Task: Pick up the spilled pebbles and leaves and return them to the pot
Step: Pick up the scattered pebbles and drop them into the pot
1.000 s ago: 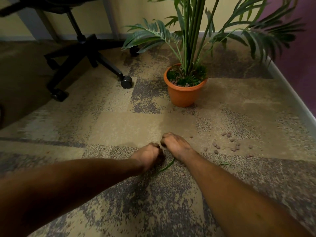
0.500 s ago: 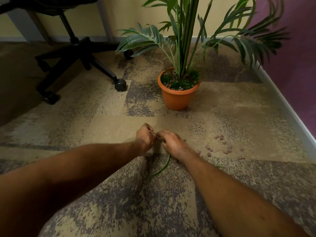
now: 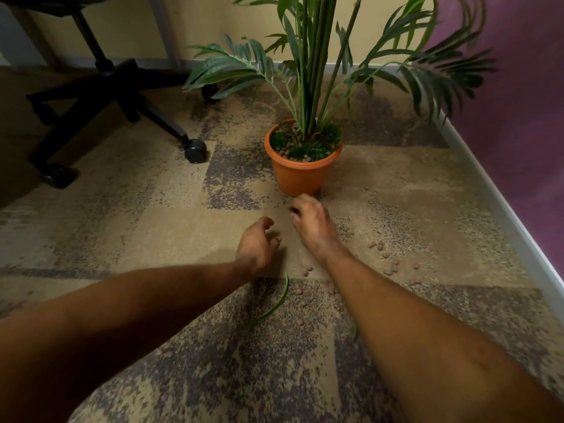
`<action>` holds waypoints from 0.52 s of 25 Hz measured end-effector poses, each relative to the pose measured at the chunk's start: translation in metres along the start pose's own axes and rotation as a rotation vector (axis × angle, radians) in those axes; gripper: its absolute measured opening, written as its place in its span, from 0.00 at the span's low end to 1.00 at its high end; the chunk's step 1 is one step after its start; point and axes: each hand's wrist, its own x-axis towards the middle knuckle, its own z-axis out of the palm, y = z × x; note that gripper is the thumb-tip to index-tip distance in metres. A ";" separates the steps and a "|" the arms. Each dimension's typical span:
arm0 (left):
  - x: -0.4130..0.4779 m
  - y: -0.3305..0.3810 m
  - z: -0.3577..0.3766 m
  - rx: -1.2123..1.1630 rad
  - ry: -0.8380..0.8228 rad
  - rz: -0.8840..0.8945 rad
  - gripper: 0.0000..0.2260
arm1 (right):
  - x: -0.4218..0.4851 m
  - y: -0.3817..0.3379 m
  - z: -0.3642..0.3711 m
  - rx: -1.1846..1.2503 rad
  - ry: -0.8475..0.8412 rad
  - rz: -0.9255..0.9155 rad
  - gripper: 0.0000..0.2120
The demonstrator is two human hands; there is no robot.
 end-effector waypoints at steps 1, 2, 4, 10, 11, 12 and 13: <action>0.001 -0.001 0.002 0.063 -0.009 0.037 0.19 | 0.013 0.002 -0.006 0.004 0.045 -0.029 0.11; 0.003 -0.002 0.004 0.129 -0.019 0.068 0.19 | 0.027 0.004 -0.012 0.009 0.093 -0.050 0.11; 0.008 -0.007 0.010 0.243 -0.043 0.092 0.20 | 0.052 0.004 -0.021 0.032 0.164 -0.069 0.12; 0.009 -0.014 0.011 0.384 -0.084 0.255 0.19 | 0.096 0.003 -0.029 -0.025 0.237 -0.058 0.13; 0.010 -0.015 0.012 0.382 -0.092 0.267 0.20 | 0.103 0.004 -0.028 -0.041 0.243 -0.053 0.14; 0.012 -0.017 0.011 0.377 -0.101 0.268 0.21 | 0.110 0.004 -0.026 -0.054 0.239 -0.057 0.14; 0.015 -0.019 0.011 0.376 -0.109 0.263 0.22 | 0.118 0.004 -0.023 -0.050 0.225 -0.059 0.14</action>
